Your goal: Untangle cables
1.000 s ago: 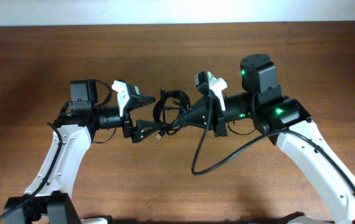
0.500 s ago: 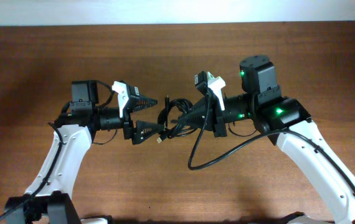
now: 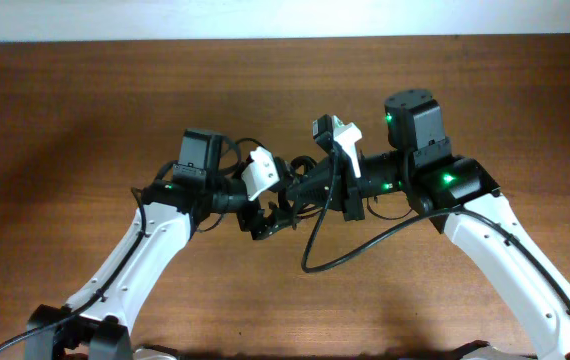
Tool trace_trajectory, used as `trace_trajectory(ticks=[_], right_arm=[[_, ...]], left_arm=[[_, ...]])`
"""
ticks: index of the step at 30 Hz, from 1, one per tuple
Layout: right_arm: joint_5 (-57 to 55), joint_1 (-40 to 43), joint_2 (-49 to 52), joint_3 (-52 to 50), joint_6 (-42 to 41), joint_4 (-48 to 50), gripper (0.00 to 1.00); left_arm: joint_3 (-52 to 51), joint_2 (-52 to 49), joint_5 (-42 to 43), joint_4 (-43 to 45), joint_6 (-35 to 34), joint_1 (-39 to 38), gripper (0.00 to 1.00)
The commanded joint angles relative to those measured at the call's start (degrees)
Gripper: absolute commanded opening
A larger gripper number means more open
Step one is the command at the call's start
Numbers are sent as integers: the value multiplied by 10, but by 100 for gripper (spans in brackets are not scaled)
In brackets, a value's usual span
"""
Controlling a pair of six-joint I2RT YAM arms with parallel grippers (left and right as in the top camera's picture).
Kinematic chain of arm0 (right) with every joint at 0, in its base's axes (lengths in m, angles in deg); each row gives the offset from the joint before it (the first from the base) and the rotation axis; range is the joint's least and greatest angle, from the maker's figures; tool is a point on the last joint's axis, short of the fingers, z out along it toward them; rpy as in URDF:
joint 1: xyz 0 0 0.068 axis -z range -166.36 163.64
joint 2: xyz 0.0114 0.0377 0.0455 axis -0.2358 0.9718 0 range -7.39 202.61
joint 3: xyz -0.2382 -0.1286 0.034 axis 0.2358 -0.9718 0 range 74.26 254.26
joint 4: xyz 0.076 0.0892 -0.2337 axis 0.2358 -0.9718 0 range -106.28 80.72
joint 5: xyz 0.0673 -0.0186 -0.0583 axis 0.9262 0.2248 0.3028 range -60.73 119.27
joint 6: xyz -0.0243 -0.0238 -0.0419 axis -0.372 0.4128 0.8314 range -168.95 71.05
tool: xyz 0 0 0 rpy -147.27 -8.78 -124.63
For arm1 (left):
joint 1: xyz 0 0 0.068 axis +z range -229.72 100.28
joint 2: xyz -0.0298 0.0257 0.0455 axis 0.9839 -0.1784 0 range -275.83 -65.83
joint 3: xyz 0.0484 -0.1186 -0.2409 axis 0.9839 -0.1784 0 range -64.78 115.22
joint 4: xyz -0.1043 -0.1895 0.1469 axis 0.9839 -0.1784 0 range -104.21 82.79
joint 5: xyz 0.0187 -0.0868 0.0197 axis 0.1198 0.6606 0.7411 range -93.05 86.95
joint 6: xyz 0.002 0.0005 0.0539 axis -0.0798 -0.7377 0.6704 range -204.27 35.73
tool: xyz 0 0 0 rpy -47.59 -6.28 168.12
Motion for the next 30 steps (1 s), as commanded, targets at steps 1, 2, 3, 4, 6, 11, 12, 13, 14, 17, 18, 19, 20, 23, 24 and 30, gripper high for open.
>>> trace_trajectory(ticks=[1, 2, 3, 4, 6, 11, 12, 13, 14, 17, 18, 19, 20, 23, 24, 30], right_arm=[[25, 0, -17, 14, 6, 7, 4], [25, 0, -17, 14, 6, 7, 4], [25, 0, -17, 14, 6, 7, 4], [25, 0, -17, 14, 6, 7, 4], [25, 0, -17, 14, 6, 7, 4], [24, 0, -17, 14, 6, 6, 4], [24, 0, -17, 14, 6, 6, 4], [24, 0, -17, 14, 6, 6, 4], [24, 0, -17, 14, 6, 6, 4], [17, 0, -17, 14, 6, 1, 4], [3, 1, -17, 14, 6, -6, 4], [-17, 1, -17, 14, 6, -14, 4], [-51, 1, -17, 14, 6, -25, 4], [-215, 1, -17, 14, 6, -87, 4], [-291, 1, -17, 14, 6, -117, 4], [-417, 1, -17, 14, 6, -178, 4]], left_arm=[[2, 5, -125, 10, -25, -7, 98], [2, 5, -152, 19, -52, -7, 99], [2, 5, -186, 27, -81, -7, 100], [2, 5, -211, 33, -106, -7, 98], [2, 5, -213, 37, -111, -7, 84], [2, 5, -212, 42, -111, -7, 10], [2, 5, -212, 42, -111, -7, 4], [2, 5, -213, 42, -113, -7, 0], [2, 5, -213, 42, -113, -7, 0], [2, 5, -238, 50, -167, 8, 0], [2, 5, -242, 50, -193, 23, 0], [2, 5, -240, 50, -219, 38, 0], [2, 5, -240, 50, -242, 51, 0], [2, 5, -219, 50, -250, 61, 0], [2, 5, -219, 50, -250, 61, 0], [2, 5, -219, 50, -251, 61, 99]])
